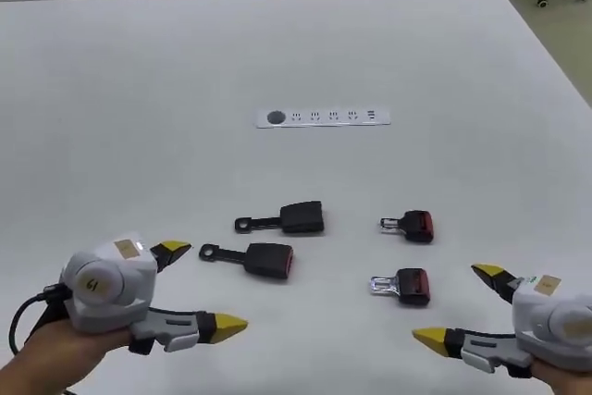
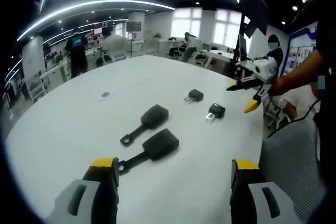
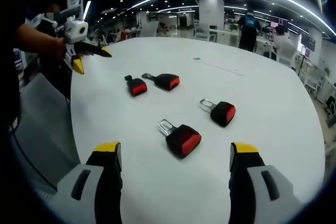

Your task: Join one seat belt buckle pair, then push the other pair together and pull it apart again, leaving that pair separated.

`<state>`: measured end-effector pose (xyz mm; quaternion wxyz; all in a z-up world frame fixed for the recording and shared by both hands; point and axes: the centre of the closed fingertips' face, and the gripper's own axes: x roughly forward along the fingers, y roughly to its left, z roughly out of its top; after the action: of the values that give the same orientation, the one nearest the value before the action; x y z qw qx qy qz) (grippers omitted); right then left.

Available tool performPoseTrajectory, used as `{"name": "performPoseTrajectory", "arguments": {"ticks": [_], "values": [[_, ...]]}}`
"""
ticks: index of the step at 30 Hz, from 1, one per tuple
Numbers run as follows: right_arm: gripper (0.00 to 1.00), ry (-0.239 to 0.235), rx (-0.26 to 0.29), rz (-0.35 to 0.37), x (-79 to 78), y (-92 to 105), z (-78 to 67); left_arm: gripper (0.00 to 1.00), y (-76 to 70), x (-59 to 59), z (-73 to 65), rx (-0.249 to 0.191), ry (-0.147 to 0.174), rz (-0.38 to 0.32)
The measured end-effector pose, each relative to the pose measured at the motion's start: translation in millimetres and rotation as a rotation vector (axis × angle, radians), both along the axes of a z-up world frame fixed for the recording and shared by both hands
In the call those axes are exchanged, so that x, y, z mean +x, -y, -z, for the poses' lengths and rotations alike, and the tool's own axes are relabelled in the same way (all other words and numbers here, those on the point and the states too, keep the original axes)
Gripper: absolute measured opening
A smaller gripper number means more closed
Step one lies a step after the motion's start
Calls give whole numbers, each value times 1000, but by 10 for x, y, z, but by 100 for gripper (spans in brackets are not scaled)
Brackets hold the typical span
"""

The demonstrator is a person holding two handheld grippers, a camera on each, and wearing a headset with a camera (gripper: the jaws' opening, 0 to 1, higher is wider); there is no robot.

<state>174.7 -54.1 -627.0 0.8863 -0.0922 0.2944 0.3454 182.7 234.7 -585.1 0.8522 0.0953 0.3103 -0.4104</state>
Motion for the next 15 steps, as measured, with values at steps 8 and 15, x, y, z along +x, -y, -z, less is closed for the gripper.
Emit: {"name": "performPoseTrajectory", "arguments": {"ticks": [8, 15], "values": [[84, -17, -16, -43, 51, -76, 59, 89, 77, 123, 101, 33, -2, 53], [84, -38, -21, -62, 102, -132, 133, 85, 140, 227, 167, 34, -5, 104]]}}
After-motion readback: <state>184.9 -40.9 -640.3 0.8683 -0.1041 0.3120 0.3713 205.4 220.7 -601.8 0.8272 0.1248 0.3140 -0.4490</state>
